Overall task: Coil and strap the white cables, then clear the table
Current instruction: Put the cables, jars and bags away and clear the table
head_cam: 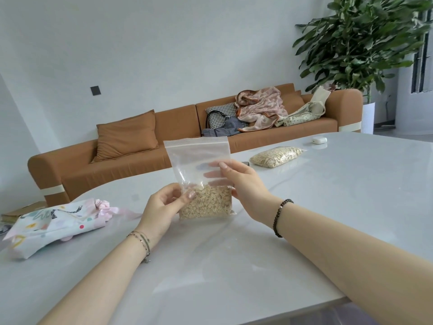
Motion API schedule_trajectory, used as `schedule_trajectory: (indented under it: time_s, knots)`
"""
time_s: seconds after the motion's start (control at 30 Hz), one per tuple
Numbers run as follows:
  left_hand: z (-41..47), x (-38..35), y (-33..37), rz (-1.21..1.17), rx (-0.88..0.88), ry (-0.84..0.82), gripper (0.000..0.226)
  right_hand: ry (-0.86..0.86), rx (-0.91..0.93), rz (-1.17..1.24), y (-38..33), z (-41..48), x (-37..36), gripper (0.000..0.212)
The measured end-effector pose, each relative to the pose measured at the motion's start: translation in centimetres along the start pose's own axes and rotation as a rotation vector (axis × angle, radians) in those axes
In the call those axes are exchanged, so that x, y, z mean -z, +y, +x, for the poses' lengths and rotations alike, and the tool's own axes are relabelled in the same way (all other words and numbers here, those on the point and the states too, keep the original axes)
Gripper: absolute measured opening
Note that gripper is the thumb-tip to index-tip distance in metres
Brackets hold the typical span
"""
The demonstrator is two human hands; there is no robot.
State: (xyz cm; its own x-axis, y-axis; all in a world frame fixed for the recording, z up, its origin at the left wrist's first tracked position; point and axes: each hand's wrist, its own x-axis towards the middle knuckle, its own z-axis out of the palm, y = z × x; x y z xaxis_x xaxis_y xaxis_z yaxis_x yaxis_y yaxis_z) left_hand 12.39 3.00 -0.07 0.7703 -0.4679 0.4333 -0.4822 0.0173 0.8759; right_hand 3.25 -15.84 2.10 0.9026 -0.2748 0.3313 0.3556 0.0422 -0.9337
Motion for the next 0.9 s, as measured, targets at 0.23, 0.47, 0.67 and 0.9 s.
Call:
schedule_trajectory:
  time_s: [0.23, 0.47, 0.67, 0.9]
  knots:
    - [-0.1, 0.0, 0.4, -0.101, 0.077, 0.058, 0.034, -0.011, 0.008, 0.006, 0.0, 0.0, -0.2, 0.026]
    - [0.2, 0.1, 0.1, -0.027, -0.021, 0.121, 0.01, 0.009, -0.011, -0.06, -0.1, -0.1, -0.2, 0.027]
    - [0.0, 0.1, 0.5, -0.137, -0.011, 0.138, 0.02, -0.063, -0.089, -0.089, 0.2, 0.0, 0.2, 0.023]
    - [0.4, 1.0, 0.3, -0.156, -0.066, 0.222, 0.033, -0.057, -0.083, -0.092, 0.6, 0.2, 0.1, 0.053]
